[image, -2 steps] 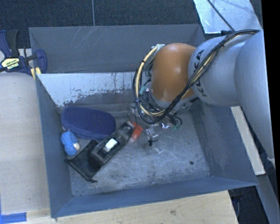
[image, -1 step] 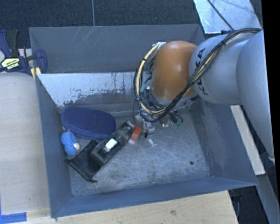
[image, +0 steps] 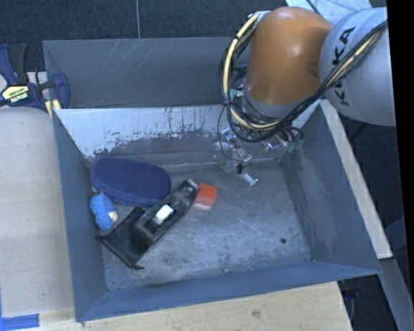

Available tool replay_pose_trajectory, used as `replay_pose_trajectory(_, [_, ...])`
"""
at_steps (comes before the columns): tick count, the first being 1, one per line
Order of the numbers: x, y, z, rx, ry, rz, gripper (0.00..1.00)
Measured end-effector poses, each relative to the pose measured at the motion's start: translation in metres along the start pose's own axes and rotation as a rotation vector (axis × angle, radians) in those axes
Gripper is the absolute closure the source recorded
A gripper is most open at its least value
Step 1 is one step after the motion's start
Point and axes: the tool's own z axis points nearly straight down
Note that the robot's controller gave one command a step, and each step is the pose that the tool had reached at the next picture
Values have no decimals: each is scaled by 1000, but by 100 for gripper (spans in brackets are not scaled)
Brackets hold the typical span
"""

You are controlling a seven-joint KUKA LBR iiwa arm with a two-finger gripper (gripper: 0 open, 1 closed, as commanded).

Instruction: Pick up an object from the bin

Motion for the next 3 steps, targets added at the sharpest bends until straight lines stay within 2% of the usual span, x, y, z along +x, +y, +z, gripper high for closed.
replay_pose_trajectory(1, [1, 1, 4, -4, 7, 0, 0])
replay_pose_trajectory(2, [7, 23, 118, -8, 13, -182, 0])
replay_pose_trajectory(3, [0, 21, 108, 0, -9, -181, 100])
